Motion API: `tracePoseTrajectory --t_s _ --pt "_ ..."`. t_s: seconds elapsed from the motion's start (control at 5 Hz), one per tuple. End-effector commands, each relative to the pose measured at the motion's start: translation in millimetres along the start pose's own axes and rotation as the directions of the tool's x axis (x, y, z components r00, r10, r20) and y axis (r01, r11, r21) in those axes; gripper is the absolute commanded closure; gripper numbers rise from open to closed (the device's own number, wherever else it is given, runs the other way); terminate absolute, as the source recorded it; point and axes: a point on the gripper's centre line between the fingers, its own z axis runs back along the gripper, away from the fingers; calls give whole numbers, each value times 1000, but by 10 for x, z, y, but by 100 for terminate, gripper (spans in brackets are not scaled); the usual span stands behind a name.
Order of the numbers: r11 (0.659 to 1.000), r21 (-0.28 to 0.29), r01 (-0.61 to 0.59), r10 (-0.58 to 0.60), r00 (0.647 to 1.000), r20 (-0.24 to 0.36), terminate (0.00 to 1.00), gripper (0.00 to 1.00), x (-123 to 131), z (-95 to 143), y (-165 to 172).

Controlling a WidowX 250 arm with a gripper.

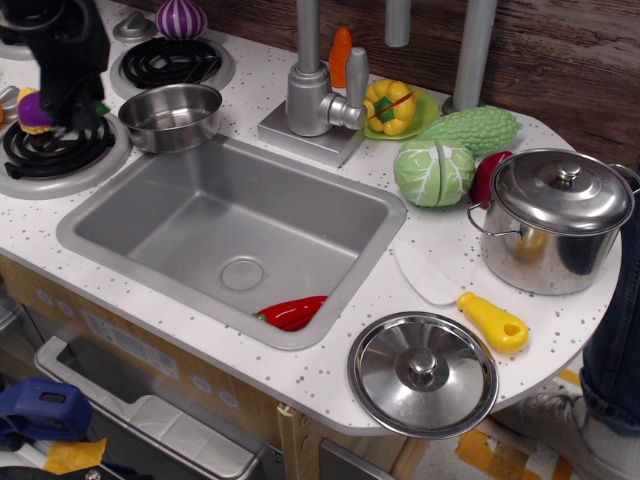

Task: Put eggplant in pot or pan

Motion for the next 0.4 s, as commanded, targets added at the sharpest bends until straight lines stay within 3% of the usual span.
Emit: tracePoseTrajectory --t_s 0.0,0.2 --pt "993 108 53 -59 997 50 0 100 136 -42 310" --pt "991 120 51 -64 993 103 0 100 303 -141 308"
